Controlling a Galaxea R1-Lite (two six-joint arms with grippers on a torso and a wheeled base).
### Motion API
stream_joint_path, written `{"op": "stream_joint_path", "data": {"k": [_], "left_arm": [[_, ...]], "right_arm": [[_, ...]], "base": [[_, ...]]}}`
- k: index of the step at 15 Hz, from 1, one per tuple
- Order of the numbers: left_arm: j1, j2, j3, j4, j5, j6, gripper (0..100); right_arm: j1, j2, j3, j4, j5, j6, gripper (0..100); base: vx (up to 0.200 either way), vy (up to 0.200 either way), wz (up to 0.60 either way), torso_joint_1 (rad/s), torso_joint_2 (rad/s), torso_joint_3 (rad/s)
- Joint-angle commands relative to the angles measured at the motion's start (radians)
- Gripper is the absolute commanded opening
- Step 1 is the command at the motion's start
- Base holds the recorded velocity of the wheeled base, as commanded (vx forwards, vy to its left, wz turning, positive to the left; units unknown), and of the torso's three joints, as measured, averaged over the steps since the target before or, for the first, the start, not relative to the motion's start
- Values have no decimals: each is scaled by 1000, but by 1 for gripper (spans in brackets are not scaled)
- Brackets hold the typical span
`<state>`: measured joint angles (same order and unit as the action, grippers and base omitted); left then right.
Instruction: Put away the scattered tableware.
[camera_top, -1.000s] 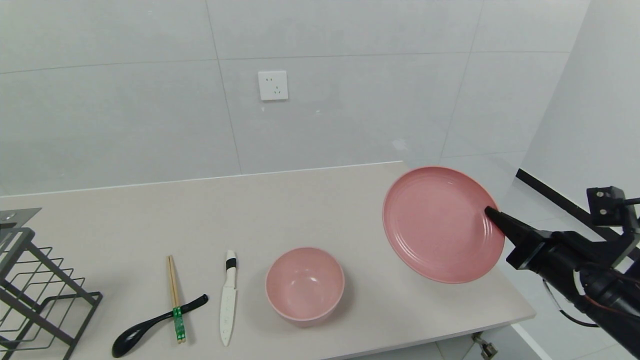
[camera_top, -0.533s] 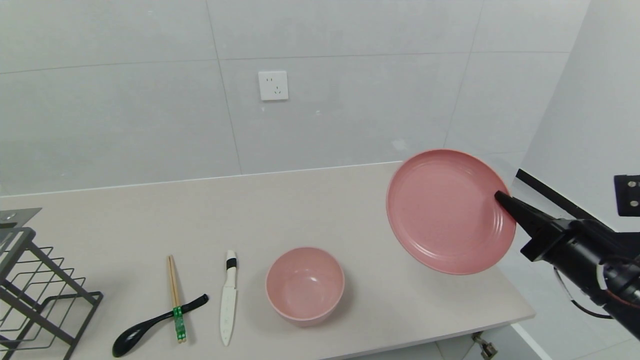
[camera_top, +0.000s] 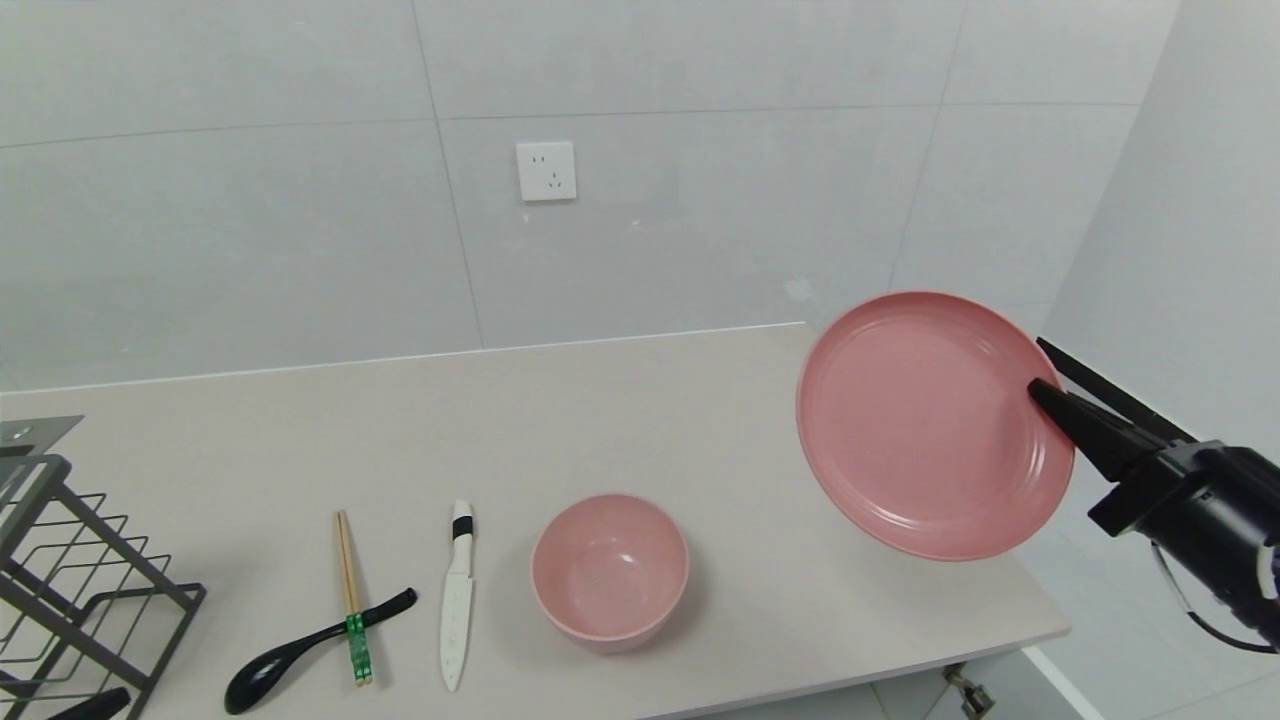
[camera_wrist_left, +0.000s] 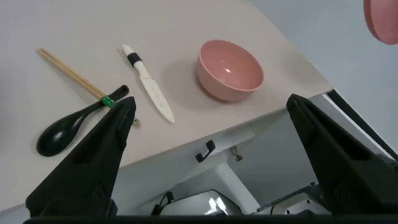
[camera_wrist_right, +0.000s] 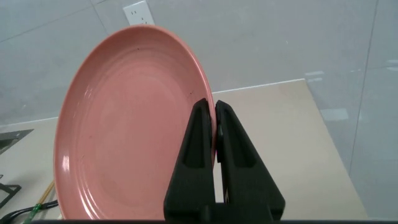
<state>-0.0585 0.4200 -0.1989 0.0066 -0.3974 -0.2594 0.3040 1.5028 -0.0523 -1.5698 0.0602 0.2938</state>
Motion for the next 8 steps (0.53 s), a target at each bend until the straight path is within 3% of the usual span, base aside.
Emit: {"op": "stream_joint_path", "data": {"k": [1, 6, 8], "left_arm": [[0, 200, -45, -33, -17, -3, 100], [-23, 516, -70, -177, -14, -3, 100], [-41, 589, -97, -191, -14, -3, 100]], "right_arm": [[-31, -6, 6, -1, 1, -2, 0], [-46, -7, 5, -1, 1, -5, 0], [-48, -9, 5, -1, 6, -5, 0]], "base": [[0, 0, 0, 0, 0, 0], [0, 0, 0, 0, 0, 0], [0, 0, 0, 0, 0, 0]]}}
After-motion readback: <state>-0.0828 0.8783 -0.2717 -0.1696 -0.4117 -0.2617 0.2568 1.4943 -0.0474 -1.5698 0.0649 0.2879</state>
